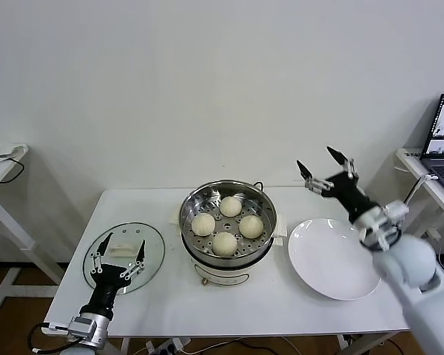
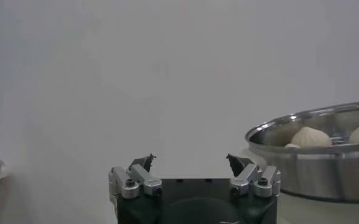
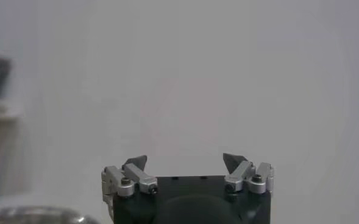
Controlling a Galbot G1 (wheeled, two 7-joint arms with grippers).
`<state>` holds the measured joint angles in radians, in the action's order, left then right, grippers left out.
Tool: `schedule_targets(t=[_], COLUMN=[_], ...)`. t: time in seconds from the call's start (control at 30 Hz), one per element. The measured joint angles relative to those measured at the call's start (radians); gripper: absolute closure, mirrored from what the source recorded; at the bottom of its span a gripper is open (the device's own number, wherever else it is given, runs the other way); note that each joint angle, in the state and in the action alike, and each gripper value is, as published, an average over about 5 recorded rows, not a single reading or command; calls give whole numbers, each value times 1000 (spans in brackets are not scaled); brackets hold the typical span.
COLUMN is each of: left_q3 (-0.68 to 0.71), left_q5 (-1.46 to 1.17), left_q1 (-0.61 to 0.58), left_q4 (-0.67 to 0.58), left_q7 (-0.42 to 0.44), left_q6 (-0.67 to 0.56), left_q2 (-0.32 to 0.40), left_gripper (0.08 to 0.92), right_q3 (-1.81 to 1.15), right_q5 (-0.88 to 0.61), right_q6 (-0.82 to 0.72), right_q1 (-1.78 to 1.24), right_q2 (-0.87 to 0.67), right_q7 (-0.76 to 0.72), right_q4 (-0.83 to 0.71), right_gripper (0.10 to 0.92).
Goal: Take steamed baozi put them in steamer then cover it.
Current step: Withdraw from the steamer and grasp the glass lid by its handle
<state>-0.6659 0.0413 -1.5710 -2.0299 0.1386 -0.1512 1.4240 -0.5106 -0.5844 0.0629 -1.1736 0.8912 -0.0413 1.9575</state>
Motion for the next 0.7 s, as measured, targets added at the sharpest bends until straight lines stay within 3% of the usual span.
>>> schedule_targets(t=[0.37,0.7], left_q3=[1,-1], left_q5=[29,168], left_q1=[-10,-23], left_q4=[7,43], left_q7=[-21,-68], left_q6=[-31,-77], left_q2=[-3,-9], left_gripper=[177,177], right_q3=[-92,-122], right_q5=[98,125], right_q6=[167,245], right_q1=[-256,-356], right_q2=[223,331], right_q7=[15,9], right_q4=[12,-19], right_gripper=[203,203])
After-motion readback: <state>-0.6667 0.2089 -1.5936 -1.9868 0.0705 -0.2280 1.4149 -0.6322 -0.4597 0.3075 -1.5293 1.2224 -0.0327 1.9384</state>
